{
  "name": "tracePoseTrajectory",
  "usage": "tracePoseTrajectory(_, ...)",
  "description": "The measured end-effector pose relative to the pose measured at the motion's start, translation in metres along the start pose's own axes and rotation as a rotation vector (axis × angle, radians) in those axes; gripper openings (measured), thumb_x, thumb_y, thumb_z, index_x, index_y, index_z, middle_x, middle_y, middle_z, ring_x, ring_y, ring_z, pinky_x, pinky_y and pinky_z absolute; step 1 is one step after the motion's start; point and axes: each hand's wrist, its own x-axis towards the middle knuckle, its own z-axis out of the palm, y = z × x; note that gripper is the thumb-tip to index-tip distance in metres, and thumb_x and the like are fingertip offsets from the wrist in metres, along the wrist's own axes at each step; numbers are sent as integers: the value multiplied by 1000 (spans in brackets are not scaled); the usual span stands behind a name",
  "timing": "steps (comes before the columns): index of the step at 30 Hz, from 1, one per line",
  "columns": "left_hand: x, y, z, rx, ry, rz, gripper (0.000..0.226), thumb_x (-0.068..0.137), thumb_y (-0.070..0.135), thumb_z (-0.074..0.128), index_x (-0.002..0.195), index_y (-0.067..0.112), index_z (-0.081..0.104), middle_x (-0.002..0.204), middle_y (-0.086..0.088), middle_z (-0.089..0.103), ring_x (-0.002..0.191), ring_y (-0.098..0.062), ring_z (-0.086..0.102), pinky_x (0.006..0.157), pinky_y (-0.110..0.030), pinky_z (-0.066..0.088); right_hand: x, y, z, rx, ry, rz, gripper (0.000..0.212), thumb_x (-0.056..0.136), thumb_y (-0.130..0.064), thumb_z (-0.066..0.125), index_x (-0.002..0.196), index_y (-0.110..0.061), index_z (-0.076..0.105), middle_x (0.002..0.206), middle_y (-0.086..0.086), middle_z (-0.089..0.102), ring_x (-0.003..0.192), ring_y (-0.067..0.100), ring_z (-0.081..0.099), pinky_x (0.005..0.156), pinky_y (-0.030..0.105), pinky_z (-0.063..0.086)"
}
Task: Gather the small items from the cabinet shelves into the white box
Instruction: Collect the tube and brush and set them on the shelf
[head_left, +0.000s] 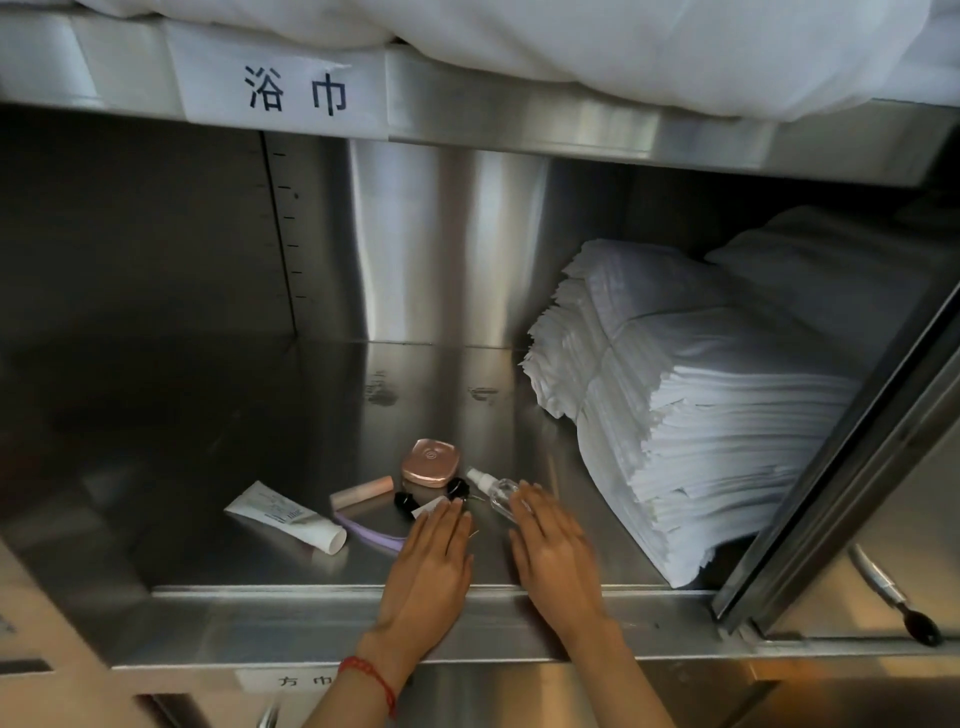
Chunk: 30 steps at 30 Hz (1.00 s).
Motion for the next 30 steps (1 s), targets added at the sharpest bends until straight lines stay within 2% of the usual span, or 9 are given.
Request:
tracePoseTrajectory(3,2,-2,5,26,6,-13,46,81,22,37,105,3,71,110,-15,68,104,-26,65,94,-41,45,2,3,5,-32,5,-4,36,76,-10,68,112,-7,66,116,12,66,105,26,64,89,36,50)
tracePoseTrajectory(5,1,-5,10,27,12,-7,41,80,19,43,105,2,71,108,-16,68,103,-27,65,94,-41,45,3,3,7,-41,-29,9,51,63,-7,83,111,-7,67,116,12,66,105,26,64,88,36,51)
tracePoseTrajectory(10,3,-7,12,61,34,38,30,73,17,70,100,3,74,105,-15,70,100,-25,67,91,-39,47,6,6,12,-56,-57,19,55,57,-3,84,110,-6,69,114,12,67,102,25,65,88,34,52)
tracePoseTrajectory(12,2,-5,13,74,24,60,30,80,21,56,98,5,74,103,-13,71,98,-23,68,93,-37,46,7,7,13,-49,-55,25,55,55,-1,84,108,-5,69,111,12,68,99,24,66,85,32,53)
tracePoseTrajectory(13,3,-4,13,66,7,56,37,82,22,45,98,6,75,103,-12,71,98,-22,68,93,-37,45,8,7,13,-44,-56,29,56,54,0,85,108,-5,69,111,12,68,98,24,67,83,32,53)
tracePoseTrajectory(15,3,-3,13,50,7,53,45,82,23,36,97,6,75,101,-11,71,96,-21,68,93,-36,45,8,7,13,-39,-63,37,59,50,2,86,107,-5,70,109,12,69,96,24,68,82,32,54)
tracePoseTrajectory(22,6,0,10,13,-36,60,45,84,26,37,97,6,75,102,-12,71,96,-22,68,89,-37,50,7,7,13,-43,-104,54,63,45,0,87,106,-5,70,108,12,69,95,24,68,81,33,54)
tracePoseTrajectory(30,6,8,6,7,-49,100,46,83,28,36,94,8,76,98,-9,72,92,-19,70,83,-33,53,2,9,6,-47,-77,64,63,45,4,85,106,-5,71,107,11,69,93,24,68,79,31,54)
